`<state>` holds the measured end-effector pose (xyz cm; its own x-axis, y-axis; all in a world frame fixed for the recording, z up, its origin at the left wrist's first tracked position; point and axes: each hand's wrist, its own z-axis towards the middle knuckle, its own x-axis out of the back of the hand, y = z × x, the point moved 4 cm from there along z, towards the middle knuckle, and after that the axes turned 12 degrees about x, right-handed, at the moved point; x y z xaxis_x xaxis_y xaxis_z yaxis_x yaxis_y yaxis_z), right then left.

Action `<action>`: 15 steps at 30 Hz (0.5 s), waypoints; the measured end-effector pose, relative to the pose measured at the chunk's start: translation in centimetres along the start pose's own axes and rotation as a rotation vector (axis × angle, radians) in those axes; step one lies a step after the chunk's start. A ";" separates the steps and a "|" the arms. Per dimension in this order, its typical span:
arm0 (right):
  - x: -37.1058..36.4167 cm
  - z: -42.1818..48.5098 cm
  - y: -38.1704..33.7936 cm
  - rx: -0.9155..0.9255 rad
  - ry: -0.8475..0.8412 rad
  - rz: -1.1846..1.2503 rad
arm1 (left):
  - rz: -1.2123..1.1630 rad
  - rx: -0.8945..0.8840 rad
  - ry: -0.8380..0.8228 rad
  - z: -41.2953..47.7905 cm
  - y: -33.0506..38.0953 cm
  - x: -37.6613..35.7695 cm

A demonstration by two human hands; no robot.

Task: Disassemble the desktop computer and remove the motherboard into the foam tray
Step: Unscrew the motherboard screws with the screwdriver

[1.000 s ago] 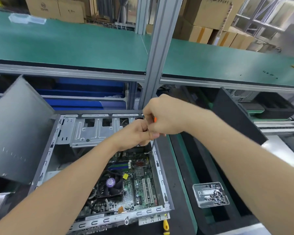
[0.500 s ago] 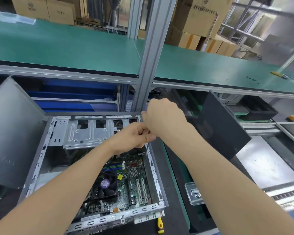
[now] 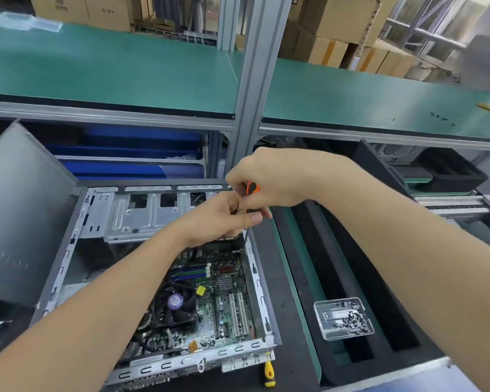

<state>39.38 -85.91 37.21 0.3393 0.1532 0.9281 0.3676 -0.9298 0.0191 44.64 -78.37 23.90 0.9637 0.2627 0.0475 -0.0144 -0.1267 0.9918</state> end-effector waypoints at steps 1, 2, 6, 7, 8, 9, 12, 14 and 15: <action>0.1 0.1 0.1 0.019 -0.031 0.004 | -0.009 -0.005 -0.011 0.0 -0.1 0.0; 0.1 0.1 0.2 0.035 -0.058 0.011 | -0.016 -0.009 -0.011 0.1 -0.2 0.1; -0.3 0.4 0.2 0.058 -0.074 0.048 | -0.023 -0.035 -0.003 0.1 -0.6 0.0; -0.4 0.4 0.1 0.050 -0.063 0.066 | -0.027 -0.039 0.002 0.1 -0.7 -0.1; -0.6 0.3 0.0 0.042 -0.047 0.085 | -0.035 -0.041 -0.004 0.1 -0.8 -0.3; -0.6 0.2 -0.2 0.030 -0.024 0.097 | -0.043 -0.037 -0.014 0.1 -1.0 -0.4; -0.2 -0.5 -1.0 -0.017 0.129 0.080 | -0.052 -0.033 0.007 0.0 -1.0 -0.2; -0.1 -0.7 -1.6 -0.147 0.291 0.037 | -0.057 -0.045 0.013 -0.2 -0.8 -0.4; -0.1 -0.7 -1.9 -0.259 0.375 0.002 | -0.061 -0.054 0.008 -0.4 -0.6 -0.5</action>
<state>38.06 -84.34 37.31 -0.0144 0.0642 0.9978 0.1228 -0.9903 0.0655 44.03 -78.02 23.32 0.9611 0.2760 -0.0121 0.0294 -0.0585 0.9979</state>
